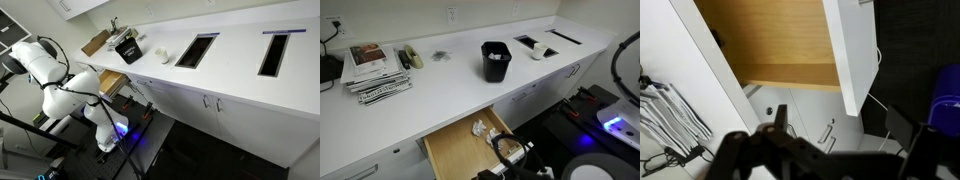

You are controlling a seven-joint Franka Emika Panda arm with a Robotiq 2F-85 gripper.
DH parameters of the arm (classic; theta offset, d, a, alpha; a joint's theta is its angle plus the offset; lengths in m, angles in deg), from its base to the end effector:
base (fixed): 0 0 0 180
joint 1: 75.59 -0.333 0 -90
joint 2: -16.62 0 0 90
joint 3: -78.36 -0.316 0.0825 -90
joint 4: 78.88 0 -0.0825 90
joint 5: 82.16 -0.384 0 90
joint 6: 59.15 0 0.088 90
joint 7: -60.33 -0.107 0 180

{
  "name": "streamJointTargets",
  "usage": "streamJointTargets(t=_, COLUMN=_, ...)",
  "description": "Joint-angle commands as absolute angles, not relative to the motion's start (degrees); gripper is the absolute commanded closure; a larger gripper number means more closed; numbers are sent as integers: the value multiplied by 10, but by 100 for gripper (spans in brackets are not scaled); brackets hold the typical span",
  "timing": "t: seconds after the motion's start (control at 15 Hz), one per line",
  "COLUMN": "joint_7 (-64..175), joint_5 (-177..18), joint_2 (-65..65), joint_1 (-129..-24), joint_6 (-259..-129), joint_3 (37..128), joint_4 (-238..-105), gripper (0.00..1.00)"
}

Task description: Open the second drawer from the right

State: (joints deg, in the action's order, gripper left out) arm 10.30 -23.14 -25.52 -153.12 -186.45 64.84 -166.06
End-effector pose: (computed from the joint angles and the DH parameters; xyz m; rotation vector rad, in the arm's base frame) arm 0.0426 0.7166 0.2412 2.2229 1.7005 0.8940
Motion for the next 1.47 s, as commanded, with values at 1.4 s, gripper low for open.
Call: streamJointTargets(t=1.4, joint_7=6, joint_5=-333, joint_2=313, joint_1=-1366, joint_6=-1988, joint_3=585, joint_4=-2213, gripper=0)
